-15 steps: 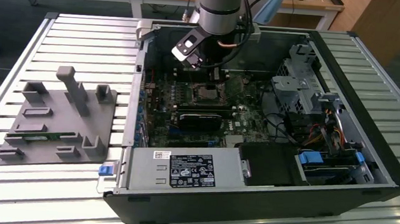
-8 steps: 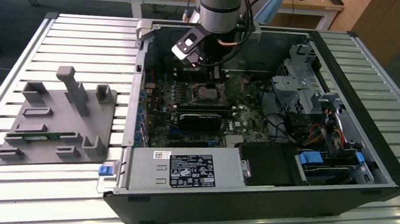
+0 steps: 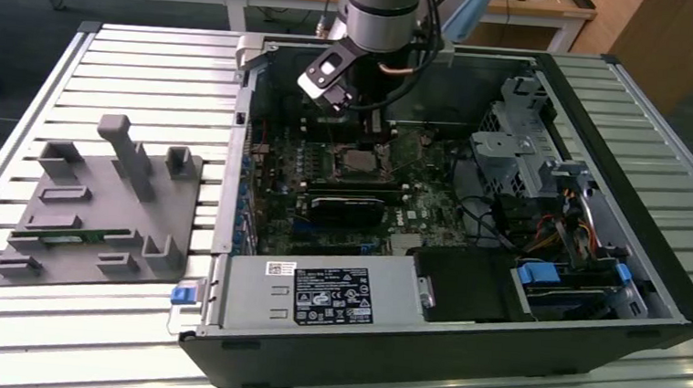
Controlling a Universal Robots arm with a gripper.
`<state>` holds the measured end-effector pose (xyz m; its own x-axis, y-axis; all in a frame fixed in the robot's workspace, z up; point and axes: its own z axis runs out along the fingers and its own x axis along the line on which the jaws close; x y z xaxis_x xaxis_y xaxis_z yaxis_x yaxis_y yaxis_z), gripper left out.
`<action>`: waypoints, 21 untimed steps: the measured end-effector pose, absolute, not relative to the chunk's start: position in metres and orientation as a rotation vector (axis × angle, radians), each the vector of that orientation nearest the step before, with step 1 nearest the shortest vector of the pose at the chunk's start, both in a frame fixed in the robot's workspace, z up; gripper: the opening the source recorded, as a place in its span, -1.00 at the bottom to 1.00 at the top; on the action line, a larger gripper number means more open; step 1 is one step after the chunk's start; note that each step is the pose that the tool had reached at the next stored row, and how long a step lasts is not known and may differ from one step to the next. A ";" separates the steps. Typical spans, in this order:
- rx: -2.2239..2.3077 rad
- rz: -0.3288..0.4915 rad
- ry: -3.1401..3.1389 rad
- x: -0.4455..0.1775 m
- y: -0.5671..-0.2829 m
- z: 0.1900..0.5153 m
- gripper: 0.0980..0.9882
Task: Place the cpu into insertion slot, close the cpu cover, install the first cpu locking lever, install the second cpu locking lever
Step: 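Close the cpu cover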
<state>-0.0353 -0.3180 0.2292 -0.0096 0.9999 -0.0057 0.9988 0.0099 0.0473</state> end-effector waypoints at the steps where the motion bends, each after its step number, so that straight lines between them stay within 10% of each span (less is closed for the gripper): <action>1: 2.184 0.046 2.206 -0.035 -0.318 0.230 -0.98; 21: 2.200 0.024 2.221 -0.034 -0.318 0.266 -0.98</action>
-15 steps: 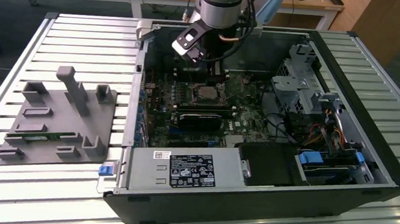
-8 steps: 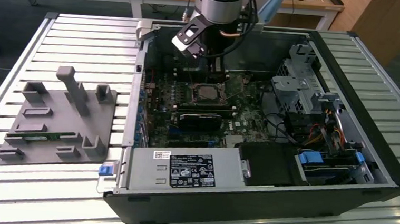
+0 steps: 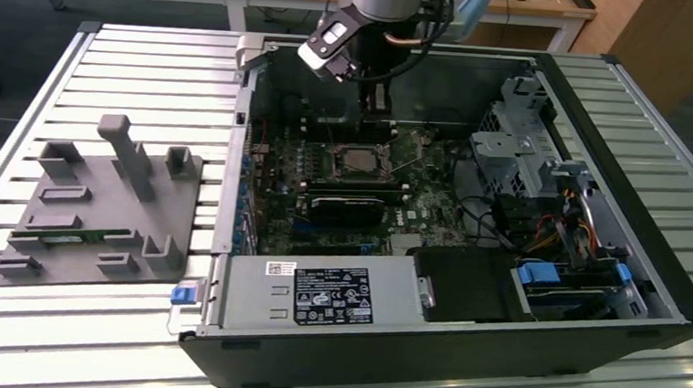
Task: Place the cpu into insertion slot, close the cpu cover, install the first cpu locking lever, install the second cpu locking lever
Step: 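Close the cpu cover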
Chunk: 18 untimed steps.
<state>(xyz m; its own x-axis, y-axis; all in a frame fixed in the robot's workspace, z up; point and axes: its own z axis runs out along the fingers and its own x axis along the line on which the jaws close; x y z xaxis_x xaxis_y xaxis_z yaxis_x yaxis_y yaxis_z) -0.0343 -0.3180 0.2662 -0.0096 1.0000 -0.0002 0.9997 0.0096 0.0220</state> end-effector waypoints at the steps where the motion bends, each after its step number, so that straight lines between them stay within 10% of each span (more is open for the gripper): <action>1: 2.202 0.025 2.223 -0.034 -0.318 0.268 -0.98; 18: 2.209 0.046 2.237 -0.016 -0.324 0.266 -0.98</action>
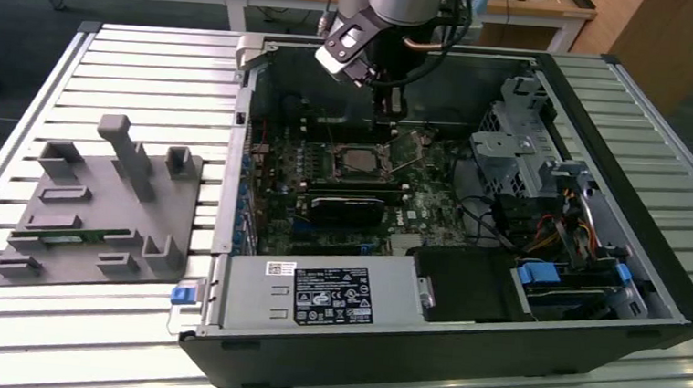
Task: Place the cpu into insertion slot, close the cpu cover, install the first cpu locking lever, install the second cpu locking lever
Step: 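Close the cpu cover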
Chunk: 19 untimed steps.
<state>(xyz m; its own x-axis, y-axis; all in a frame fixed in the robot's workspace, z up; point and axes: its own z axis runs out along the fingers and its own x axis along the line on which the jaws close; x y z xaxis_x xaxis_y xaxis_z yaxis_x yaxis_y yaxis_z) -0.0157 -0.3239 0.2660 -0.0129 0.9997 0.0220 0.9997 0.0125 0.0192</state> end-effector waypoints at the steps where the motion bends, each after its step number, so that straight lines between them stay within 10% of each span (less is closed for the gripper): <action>1: -2.206 -0.046 -2.234 -0.015 -0.324 0.266 -0.98; 19: -2.184 -0.045 -2.255 0.007 -0.324 0.260 -0.98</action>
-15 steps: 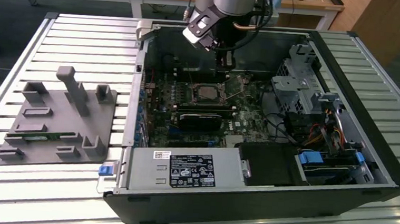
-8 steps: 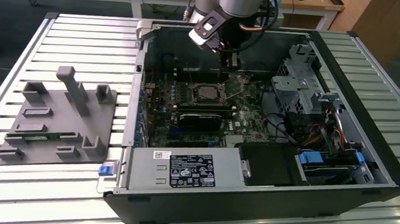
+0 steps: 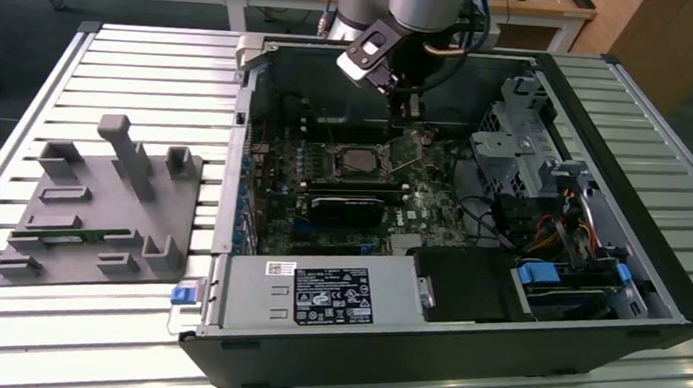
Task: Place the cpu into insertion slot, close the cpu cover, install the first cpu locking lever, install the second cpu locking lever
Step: 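Close the cpu cover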
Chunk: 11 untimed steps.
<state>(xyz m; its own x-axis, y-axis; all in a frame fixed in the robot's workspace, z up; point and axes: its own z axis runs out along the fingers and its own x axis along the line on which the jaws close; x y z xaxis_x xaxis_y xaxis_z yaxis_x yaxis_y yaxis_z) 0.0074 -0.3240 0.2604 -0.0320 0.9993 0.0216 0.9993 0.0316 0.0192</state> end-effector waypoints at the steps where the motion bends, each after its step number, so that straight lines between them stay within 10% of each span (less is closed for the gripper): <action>1: -2.184 -0.045 -2.255 0.009 -0.324 0.260 -0.98; 11: -2.153 -0.046 -2.284 0.019 -0.324 0.259 -0.98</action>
